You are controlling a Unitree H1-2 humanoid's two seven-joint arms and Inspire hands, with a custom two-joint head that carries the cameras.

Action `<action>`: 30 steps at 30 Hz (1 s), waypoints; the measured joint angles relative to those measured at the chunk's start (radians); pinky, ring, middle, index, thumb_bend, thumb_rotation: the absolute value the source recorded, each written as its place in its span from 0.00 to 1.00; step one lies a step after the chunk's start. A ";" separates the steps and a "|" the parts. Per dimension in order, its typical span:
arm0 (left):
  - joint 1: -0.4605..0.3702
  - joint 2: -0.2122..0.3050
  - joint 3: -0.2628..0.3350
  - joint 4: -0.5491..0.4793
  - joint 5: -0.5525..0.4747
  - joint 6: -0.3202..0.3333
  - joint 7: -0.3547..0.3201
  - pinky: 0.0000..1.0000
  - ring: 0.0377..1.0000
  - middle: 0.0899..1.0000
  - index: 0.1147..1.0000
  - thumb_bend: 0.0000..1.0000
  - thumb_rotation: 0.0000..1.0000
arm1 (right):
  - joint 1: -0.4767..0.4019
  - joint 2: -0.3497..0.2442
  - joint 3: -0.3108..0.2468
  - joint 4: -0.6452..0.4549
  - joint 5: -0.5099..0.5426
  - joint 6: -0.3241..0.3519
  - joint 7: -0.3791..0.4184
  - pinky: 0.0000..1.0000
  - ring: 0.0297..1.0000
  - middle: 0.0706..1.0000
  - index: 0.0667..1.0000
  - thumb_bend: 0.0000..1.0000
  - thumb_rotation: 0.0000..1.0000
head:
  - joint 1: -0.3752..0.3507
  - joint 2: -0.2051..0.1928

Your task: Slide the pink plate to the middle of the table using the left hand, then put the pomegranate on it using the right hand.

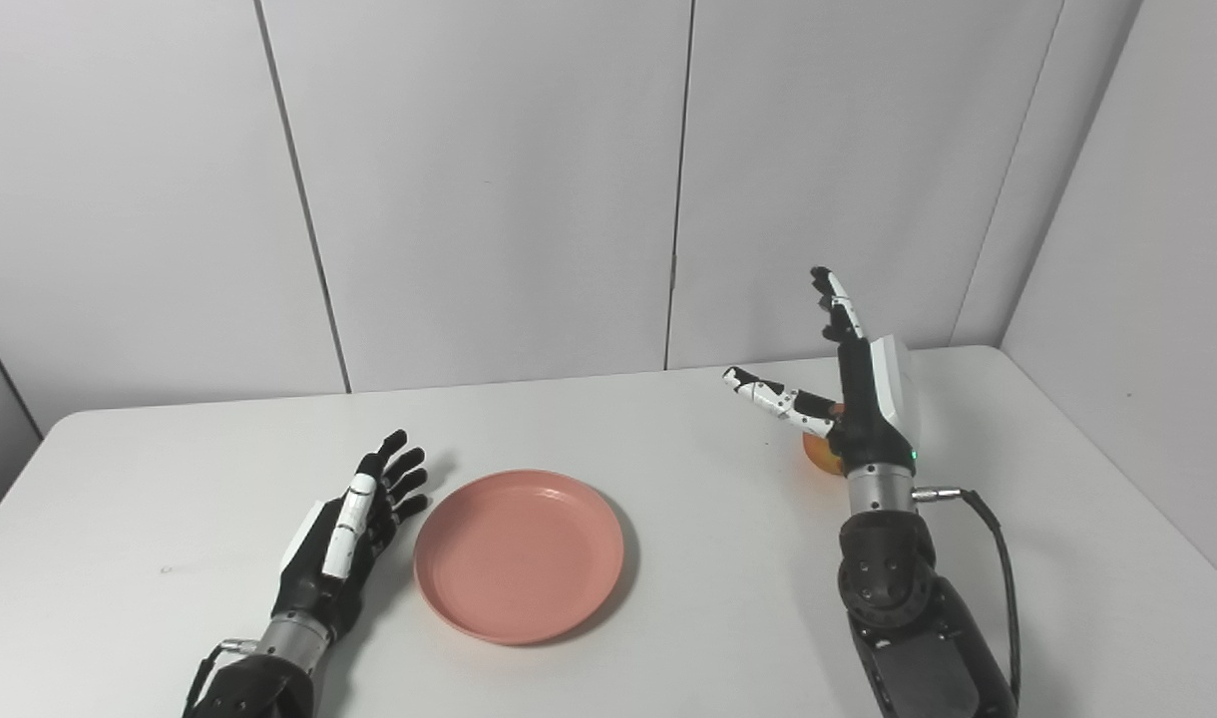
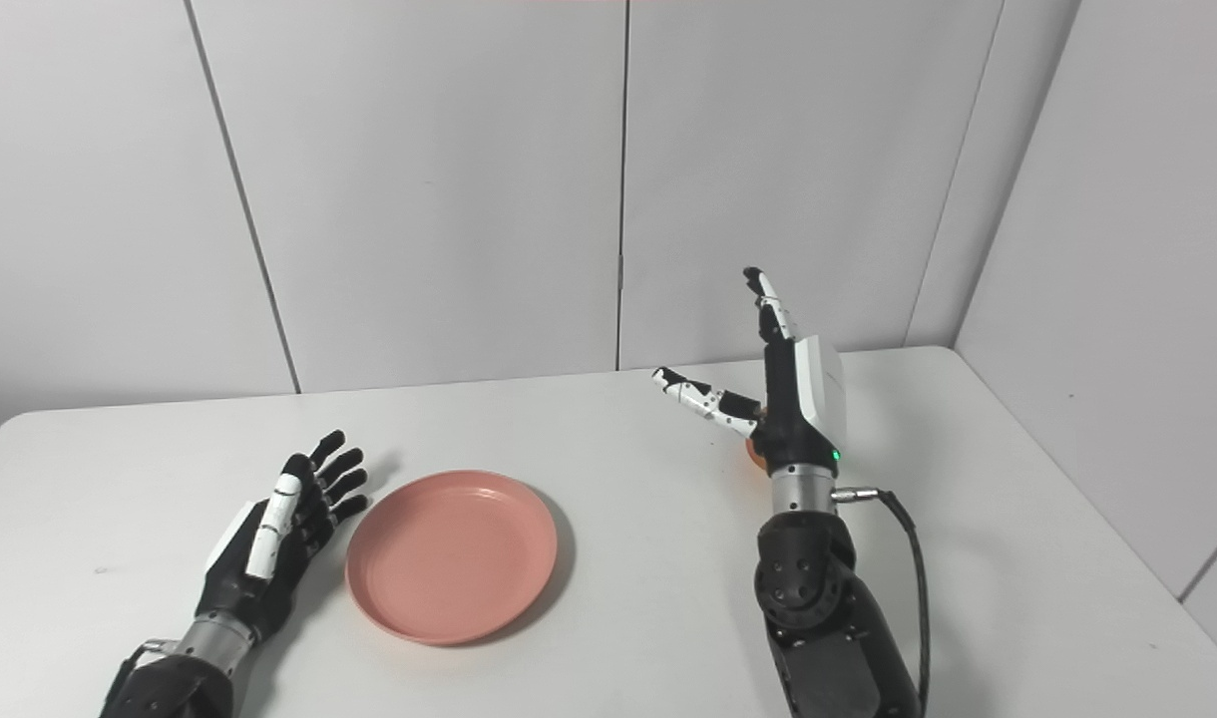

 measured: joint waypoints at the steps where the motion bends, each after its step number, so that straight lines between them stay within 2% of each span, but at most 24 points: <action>1: -0.001 0.001 0.000 0.002 0.000 -0.001 -0.002 0.90 0.93 0.93 0.93 0.59 1.00 | -0.001 -0.006 0.003 0.012 -0.010 0.000 -0.008 0.78 0.85 0.88 0.89 0.75 0.30 | -0.003 0.000; 7: -0.007 0.006 0.001 0.010 0.000 -0.008 -0.011 0.90 0.93 0.93 0.93 0.59 1.00 | -0.009 -0.036 0.022 0.086 -0.057 0.003 -0.045 0.77 0.85 0.88 0.89 0.77 0.30 | -0.003 0.000; 15: -0.009 0.006 0.003 0.013 -0.001 -0.009 -0.014 0.90 0.94 0.94 0.94 0.60 1.00 | -0.030 -0.069 0.030 0.132 -0.060 0.031 -0.047 0.79 0.87 0.88 0.89 0.81 0.35 | 0.002 0.000; 22: -0.009 0.007 0.004 0.013 -0.001 -0.009 -0.014 0.90 0.94 0.94 0.94 0.59 1.00 | -0.033 -0.078 0.041 0.170 -0.055 0.098 -0.032 0.81 0.88 0.89 0.90 0.84 0.40 | 0.002 0.000; 30: -0.009 0.008 0.004 0.012 -0.001 -0.009 -0.014 0.90 0.94 0.94 0.94 0.59 1.00 | -0.040 -0.090 0.063 0.210 -0.052 0.133 -0.018 0.79 0.87 0.88 0.89 0.84 0.33 | 0.003 0.003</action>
